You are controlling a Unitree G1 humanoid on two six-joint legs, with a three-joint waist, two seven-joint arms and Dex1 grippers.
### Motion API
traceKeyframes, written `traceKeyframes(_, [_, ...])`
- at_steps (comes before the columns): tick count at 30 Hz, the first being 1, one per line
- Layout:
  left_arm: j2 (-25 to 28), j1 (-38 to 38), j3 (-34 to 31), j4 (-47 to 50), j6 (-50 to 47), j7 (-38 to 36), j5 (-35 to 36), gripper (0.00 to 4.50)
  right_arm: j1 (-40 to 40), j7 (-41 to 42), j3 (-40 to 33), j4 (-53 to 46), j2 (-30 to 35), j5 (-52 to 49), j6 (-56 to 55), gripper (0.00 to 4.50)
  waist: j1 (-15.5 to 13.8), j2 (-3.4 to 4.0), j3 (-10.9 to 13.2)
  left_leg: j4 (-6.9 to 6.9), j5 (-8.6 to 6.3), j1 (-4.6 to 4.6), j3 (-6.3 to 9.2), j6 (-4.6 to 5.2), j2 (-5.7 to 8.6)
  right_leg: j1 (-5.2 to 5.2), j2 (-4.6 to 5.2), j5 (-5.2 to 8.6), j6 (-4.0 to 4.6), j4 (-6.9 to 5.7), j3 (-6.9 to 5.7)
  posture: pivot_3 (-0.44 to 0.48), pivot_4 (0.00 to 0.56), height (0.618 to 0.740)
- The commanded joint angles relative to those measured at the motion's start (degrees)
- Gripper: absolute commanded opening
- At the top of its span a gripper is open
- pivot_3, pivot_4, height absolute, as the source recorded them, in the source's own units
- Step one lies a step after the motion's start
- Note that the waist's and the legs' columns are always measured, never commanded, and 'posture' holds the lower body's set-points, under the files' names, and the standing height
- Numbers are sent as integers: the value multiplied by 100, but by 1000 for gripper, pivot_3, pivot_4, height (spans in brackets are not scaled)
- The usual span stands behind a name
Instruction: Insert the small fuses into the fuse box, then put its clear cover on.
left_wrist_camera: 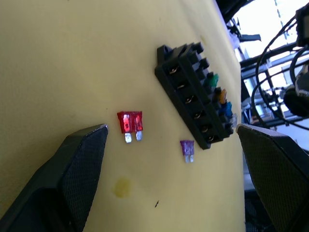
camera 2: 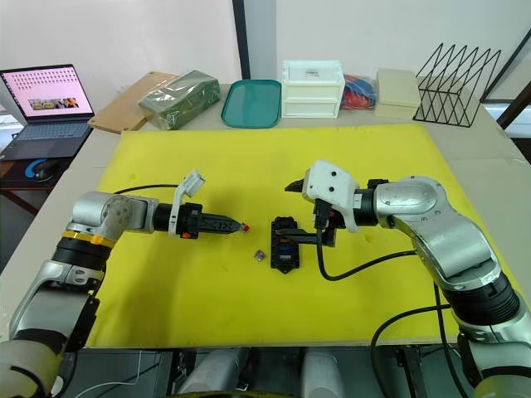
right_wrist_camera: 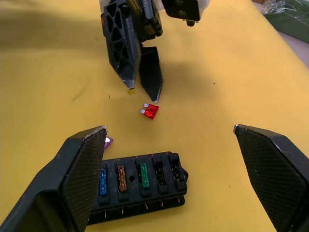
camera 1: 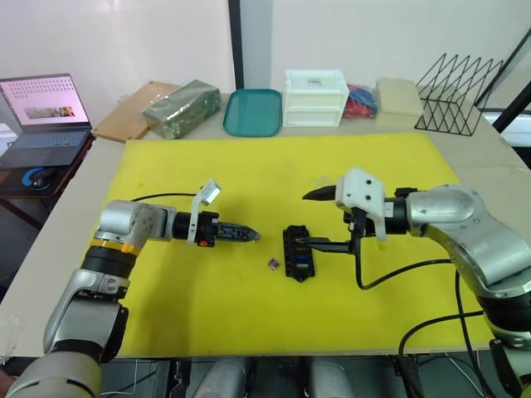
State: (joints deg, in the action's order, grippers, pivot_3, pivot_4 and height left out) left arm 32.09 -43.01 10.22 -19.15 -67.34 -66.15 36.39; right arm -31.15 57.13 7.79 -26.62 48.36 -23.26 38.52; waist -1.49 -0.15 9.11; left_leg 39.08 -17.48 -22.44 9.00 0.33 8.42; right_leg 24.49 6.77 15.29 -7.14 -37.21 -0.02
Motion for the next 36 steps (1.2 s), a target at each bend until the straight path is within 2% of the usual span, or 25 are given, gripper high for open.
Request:
traceKeyframes(1, [-72, -18, 99, -58, -180, -103, -2, 4500, -115, -6, -102, -80, 41, 23, -64, 4456, 0, 0, 0, 0, 0, 0, 0, 0, 0, 0, 0, 0, 0, 0, 0, 0, 150, 740])
traceKeyframes(15, [-292, 97, 114, -25, -160, -70, -80, 4500, -62, 21, -56, -98, 88, 225, -139, 4456, -28, 0, 0, 1, 0, 0, 0, 0, 2, -1, 1, 0, 0, 0, 0, 0, 150, 740])
traceKeyframes(23, [-354, 151, 23, -240, -36, 74, -256, 1946, -80, 50, -3, -61, 55, 323, -183, 4500, -26, 0, 0, 2, 0, 0, 0, 0, 2, -1, 1, 0, 0, 0, 0, 0, 150, 740])
traceKeyframes(29, [-325, 155, -3, -424, 78, 97, -340, 1946, -67, 43, 21, -65, 41, 362, -225, 4500, -2, 0, 0, 1, 0, 0, 0, 0, 2, 0, 1, 0, 0, -1, 0, 0, 150, 740])
traceKeyframes(32, [-351, 131, -42, -516, 125, 124, -367, 1306, -59, 42, 37, -73, 33, 380, -233, 4500, 13, 0, 0, 1, 0, 0, 0, 0, 2, 0, 1, 0, 0, -1, 0, 0, 150, 740])
traceKeyframes(36, [-373, 109, -77, -602, 194, 152, -404, 43, -52, 50, 69, -96, 34, 408, -237, 4500, 68, 1, 0, 1, 0, 0, 1, 0, 2, 0, 1, 0, 0, -2, 0, 0, 150, 740])
